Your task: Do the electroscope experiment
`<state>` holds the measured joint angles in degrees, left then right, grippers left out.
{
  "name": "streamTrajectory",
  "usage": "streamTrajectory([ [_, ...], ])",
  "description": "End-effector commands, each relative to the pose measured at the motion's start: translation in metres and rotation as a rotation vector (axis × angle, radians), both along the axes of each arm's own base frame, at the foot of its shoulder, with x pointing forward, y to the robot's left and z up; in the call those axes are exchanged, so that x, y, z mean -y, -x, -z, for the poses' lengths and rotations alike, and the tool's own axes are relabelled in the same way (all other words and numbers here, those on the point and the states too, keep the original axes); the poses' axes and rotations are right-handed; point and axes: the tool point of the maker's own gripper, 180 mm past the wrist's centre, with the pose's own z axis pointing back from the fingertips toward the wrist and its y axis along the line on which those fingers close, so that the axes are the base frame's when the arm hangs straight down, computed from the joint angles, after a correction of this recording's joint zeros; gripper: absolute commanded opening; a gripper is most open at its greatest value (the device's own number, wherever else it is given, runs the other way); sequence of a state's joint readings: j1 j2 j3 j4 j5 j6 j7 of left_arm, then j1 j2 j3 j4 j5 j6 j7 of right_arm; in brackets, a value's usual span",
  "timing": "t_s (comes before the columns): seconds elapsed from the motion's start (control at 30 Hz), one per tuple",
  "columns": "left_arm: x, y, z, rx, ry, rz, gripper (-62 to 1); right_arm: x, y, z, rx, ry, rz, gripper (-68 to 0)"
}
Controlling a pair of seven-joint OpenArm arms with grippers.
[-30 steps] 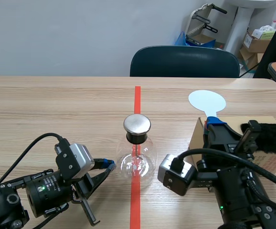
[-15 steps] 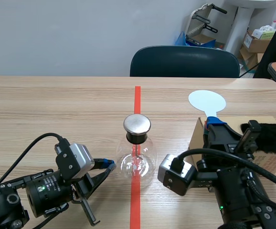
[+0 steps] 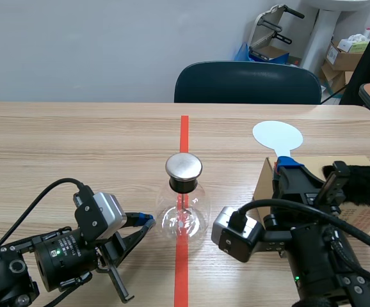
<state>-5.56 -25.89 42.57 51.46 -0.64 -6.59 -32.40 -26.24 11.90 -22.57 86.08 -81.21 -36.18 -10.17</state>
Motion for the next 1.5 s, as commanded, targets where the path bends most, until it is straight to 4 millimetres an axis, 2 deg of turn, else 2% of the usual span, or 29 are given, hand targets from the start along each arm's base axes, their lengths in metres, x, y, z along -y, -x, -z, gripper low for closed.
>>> streamTrajectory([
  [0.0, 0.003, -0.0023, -0.008, 0.018, 0.025, 0.001, -57.5, 0.0023, -0.0053, -0.0129, 0.045, 0.0, 0.004, -65.8],
  [1.47, 0.0003, -0.0026, 0.0007, -0.011, -0.015, -0.011, -57.5, 0.0023, -0.0053, -0.0129, 0.045, 0.0, 0.004, -65.8],
])
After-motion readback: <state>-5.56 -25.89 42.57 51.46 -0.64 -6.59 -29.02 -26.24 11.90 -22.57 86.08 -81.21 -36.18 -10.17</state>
